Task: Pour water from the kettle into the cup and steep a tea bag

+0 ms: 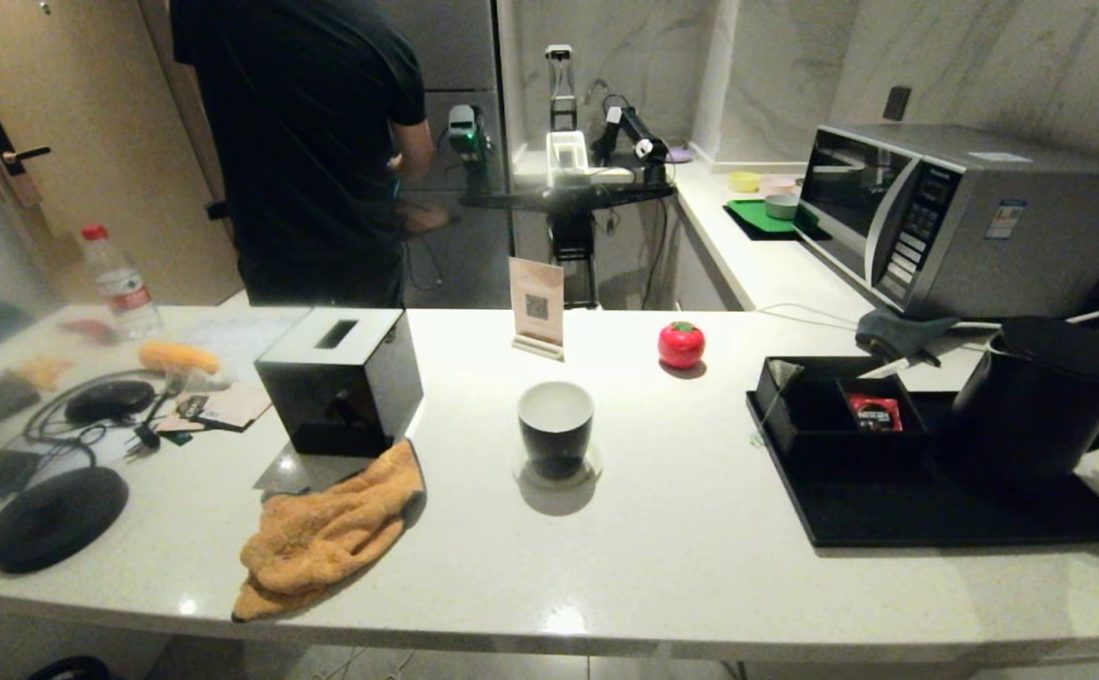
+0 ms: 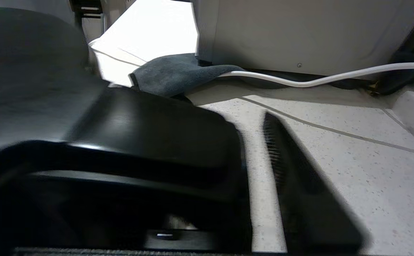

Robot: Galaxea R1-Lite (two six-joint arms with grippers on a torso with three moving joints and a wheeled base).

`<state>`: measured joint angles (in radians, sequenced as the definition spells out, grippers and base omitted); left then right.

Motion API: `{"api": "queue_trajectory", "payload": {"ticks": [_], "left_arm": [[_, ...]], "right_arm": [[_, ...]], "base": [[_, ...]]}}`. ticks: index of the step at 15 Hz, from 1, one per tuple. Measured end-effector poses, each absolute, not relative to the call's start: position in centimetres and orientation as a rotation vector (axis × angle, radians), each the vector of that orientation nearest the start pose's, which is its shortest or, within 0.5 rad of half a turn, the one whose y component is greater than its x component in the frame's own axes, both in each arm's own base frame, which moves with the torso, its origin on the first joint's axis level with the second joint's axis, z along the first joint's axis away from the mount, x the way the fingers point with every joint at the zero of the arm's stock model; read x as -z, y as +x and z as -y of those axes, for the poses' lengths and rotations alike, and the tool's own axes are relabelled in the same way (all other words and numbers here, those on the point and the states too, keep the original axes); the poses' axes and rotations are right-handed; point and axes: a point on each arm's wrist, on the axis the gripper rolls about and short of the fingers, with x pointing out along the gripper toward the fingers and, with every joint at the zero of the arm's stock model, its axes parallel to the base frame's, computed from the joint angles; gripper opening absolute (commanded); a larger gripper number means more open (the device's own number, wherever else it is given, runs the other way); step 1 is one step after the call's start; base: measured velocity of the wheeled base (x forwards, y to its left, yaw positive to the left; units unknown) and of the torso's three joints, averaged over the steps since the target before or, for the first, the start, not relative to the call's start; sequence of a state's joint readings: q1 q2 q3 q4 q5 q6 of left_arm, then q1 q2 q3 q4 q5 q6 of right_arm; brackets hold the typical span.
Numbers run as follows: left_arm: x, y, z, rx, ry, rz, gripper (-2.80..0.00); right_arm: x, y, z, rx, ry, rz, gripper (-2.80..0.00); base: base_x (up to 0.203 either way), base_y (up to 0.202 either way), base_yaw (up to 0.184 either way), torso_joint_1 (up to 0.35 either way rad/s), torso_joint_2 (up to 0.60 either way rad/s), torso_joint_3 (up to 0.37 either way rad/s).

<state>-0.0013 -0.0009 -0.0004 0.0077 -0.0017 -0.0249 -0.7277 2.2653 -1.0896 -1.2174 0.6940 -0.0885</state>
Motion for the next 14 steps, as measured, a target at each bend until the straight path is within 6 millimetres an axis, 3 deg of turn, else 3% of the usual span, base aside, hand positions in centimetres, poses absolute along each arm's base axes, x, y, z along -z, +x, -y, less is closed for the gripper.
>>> {"api": "queue_trajectory", "payload": {"ticks": [14], "left_arm": [[-7.5, -2.3, 0.0, 0.003, -0.025, -0.007, -2.8]], "right_arm": [[-11.2, 30.7, 25.3, 0.033, -0.093, 0.009, -2.8]], "base": [[0.0, 0.0, 0.0, 0.0, 0.0, 0.0]]}}
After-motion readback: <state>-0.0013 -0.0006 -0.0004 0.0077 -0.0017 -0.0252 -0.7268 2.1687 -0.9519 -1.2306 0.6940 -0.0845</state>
